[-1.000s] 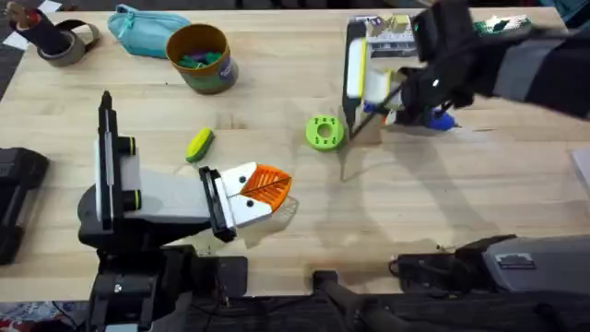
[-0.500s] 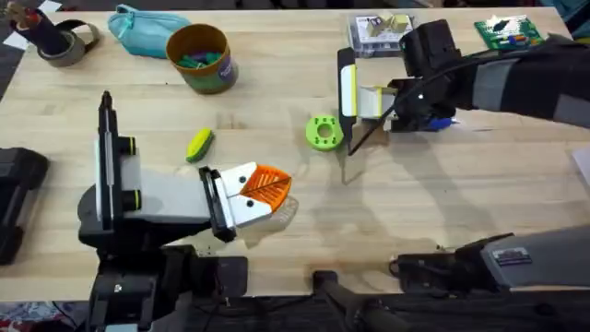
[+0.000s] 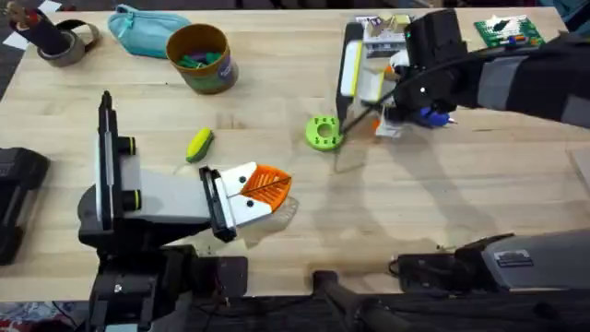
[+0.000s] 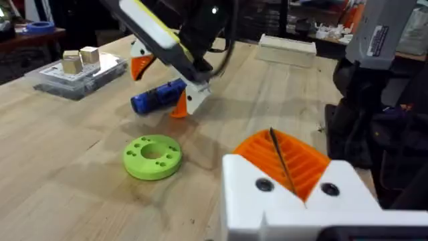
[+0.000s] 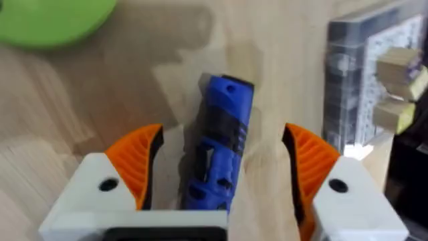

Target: Pick up the gripper from the table and insert it into the empty holder that is missing its gripper. Then pick up a screw, insert it into the mounting hole, and use the screwdriver to tighten it. Finally, clean up the table by picking up the vegetable and placing it into the bucket.

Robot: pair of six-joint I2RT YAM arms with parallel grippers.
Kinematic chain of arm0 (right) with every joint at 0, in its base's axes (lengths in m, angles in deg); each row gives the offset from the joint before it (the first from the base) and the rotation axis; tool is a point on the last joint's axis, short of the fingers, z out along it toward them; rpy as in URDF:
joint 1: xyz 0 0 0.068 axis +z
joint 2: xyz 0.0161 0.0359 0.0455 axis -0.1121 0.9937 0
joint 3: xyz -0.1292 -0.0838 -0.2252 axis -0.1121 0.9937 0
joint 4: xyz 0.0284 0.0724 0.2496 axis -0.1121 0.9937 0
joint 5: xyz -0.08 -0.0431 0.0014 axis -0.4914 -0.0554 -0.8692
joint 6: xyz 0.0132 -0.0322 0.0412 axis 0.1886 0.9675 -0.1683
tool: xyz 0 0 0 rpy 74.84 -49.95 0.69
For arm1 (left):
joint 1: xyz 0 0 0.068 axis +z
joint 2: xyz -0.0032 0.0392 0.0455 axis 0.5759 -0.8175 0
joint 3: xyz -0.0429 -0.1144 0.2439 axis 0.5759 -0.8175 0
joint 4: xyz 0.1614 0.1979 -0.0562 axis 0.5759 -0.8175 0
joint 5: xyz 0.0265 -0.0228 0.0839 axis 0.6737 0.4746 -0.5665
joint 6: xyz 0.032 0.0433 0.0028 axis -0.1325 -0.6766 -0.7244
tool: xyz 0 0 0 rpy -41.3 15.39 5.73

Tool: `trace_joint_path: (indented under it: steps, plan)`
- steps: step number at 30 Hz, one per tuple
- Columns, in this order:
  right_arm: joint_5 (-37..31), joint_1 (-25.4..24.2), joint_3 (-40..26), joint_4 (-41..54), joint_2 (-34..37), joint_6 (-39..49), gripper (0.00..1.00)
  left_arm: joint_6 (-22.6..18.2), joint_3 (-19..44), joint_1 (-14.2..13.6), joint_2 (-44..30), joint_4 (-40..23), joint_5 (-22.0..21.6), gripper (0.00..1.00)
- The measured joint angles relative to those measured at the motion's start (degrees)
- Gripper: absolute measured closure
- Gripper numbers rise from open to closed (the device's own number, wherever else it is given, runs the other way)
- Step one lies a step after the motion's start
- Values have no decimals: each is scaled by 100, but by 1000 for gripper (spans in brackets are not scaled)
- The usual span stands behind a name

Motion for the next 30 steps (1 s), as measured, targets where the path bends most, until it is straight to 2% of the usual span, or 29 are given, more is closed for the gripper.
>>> trace_joint_path:
  steps: [2, 7, 8, 11, 12, 15, 17, 21, 23, 26, 30]
  plan:
    - [8, 88, -89, 37, -145, -710, 9, 0, 0, 0, 0, 2, -2, 987]
    - [52, 239, -649, 109, -880, -2668, 6, 2, 0, 0, 0, 9, -4, 996]
    - [52, 239, -805, 129, -1076, -3036, 6, -9, 0, 0, 0, 22, -12, 910]
    - [51, 237, -1092, 89, -1631, -3829, 6, -4, -4, 0, 0, 43, -39, 461]
    - [52, 237, -1155, -32, -2034, -4273, 6, 1, -4, 0, 0, 45, -53, 60]
    - [50, 237, -1158, -150, -2250, -4637, 6, 22, -4, 0, 0, 52, -69, 14]
    - [50, 237, -1158, -144, -2266, -5156, 6, 214, -9, 0, 0, 307, -163, 14]
    - [50, 237, -1158, -131, -2332, -6000, 6, 1050, -7, 0, 0, 1467, -596, 15]
    - [50, 234, -1158, -131, -2417, -6294, 6, 1286, 24, 0, 0, 1790, -889, 14]
    - [50, 220, -1158, -88, -2600, -6539, 6, 1428, 299, 48, -10, 1267, -1317, 14]
    - [50, 216, -1158, 160, -2917, -6698, 6, 1277, 1092, 267, -310, -195, -1640, 14]
